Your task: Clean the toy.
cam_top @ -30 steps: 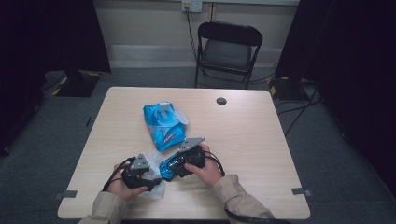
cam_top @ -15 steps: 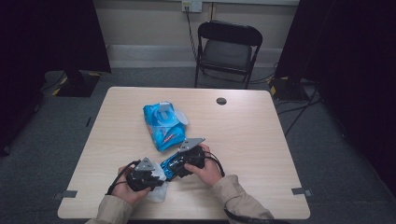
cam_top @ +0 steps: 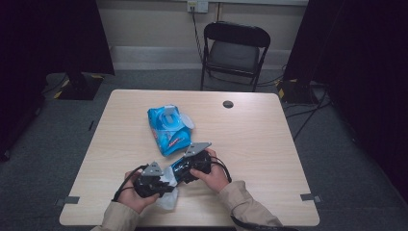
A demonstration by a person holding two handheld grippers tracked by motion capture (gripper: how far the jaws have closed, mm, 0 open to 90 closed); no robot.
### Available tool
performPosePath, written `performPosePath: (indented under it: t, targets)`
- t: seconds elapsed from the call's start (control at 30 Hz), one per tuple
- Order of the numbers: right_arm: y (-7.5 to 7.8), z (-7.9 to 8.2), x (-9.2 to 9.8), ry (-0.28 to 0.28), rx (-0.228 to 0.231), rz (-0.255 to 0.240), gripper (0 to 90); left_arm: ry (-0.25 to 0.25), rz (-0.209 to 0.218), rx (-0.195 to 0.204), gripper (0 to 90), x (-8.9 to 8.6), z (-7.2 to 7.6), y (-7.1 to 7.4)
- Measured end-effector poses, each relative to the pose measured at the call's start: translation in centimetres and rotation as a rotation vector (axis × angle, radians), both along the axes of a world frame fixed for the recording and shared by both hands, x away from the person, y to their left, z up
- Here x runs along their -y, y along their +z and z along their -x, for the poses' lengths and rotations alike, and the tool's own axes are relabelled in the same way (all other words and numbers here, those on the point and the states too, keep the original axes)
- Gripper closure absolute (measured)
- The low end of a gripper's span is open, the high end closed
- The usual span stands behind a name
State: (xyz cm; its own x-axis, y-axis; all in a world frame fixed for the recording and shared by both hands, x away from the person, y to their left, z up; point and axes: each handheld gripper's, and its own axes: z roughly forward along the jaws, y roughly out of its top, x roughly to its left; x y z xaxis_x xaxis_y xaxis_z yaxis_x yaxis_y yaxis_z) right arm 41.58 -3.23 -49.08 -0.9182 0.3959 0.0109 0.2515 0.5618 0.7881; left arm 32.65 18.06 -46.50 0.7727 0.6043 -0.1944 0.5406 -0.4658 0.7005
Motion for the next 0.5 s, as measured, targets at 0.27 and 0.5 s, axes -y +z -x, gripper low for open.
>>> performPosePath:
  t: [0.27, 0.5]
  targets:
    - [0.0, 0.0, 0.0, 0.001, 0.002, 0.000, 9.7, 0.195, -0.022, 0.049, 84.4, -4.3, -1.3, 0.3]
    - [0.0, 0.0, 0.0, 0.001, 0.002, -0.001, 9.7, 0.216, -0.064, 0.023, 83.3, -3.9, -2.3, -1.8]
